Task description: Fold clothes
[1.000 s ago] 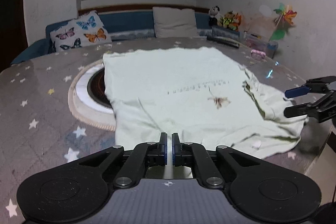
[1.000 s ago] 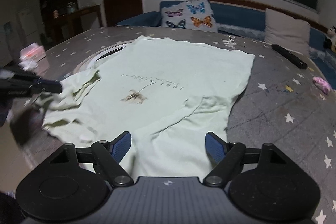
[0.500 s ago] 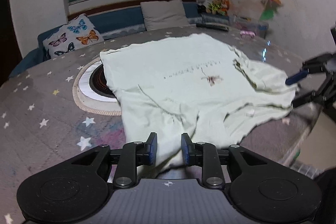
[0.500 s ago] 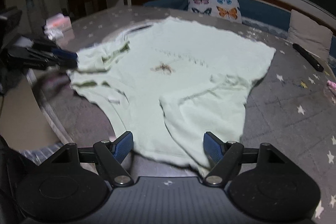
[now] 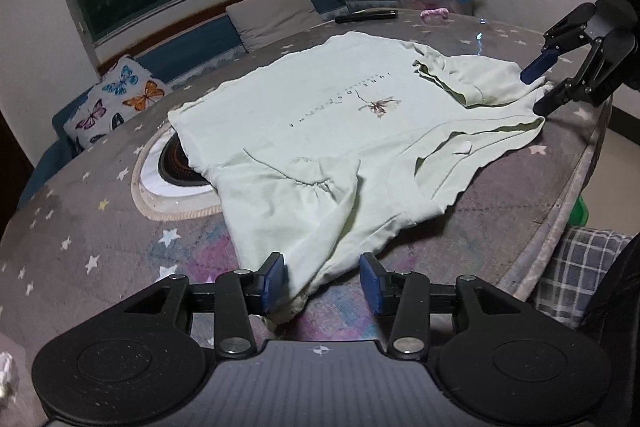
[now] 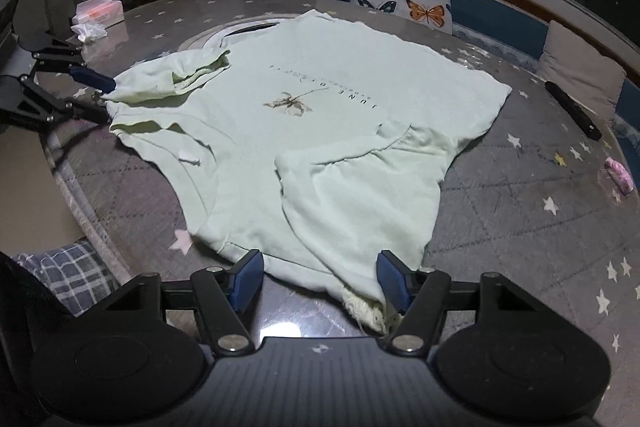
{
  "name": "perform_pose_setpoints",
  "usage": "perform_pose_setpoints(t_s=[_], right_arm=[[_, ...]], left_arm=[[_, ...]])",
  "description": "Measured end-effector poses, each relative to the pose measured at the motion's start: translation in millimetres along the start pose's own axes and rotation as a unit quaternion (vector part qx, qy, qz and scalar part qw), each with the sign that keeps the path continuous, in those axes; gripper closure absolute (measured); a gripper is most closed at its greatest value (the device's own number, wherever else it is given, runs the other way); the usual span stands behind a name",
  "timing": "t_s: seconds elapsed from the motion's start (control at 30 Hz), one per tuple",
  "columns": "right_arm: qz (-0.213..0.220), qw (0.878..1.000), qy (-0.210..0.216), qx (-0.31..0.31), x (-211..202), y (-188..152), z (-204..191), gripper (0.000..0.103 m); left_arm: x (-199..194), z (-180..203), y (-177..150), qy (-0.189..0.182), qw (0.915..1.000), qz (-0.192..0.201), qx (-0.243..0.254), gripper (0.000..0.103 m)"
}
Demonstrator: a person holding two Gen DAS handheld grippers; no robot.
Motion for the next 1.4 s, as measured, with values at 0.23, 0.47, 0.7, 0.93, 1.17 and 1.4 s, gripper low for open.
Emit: perform_pose_setpoints(t_s=[0.23,0.47,0.7,0.93,1.17,1.4], right_arm=[[0.005,1.000,-0.022,0.015,0.3,3.3,8.4,0.072],[0.043,0.998,-0.048,0.016,-11.7,11.3,4.6,0.094],[0.105,0.991,-0.078,-0.002,-56.4,13.5,-8.6,0.095],[0.178,0.978,-0.109,-0.014,-122.9,15.3,-30.0,0.095],[0.230,0.965,-0.126,-0.017,-165.3,32.9,-33.8,0.095],[0.214,0.968,-0.131,-0.008,-133.6,72.9,-0.8,0.095]], left_arm=[[5.4,-3.6,4.4,-0.005,1.0000,0.007,0.000,0.090],[-16.0,-3.5,16.2,0.021,0.9987,0.045,-0.016,0.100],[-67.1,-2.9,26.8,0.051,0.9936,0.098,-0.022,0.100],[-135.2,-6.9,41.4,0.087,0.9798,0.179,-0.021,0.100],[-149.3,-20.9,62.5,0.112,0.9702,0.214,-0.021,0.100],[-106.2,-46.2,93.9,0.113,0.9730,0.198,-0.039,0.100]])
Point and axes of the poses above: each gripper's, at about its wrist camera, not at the fingertips, and x roughly the way its jaws point, z to its right, y to its top, the point moved 10 cm from there along x, roughly the way its jaws point, and after that the axes turned 10 degrees about -z, right-handed, at the moved point
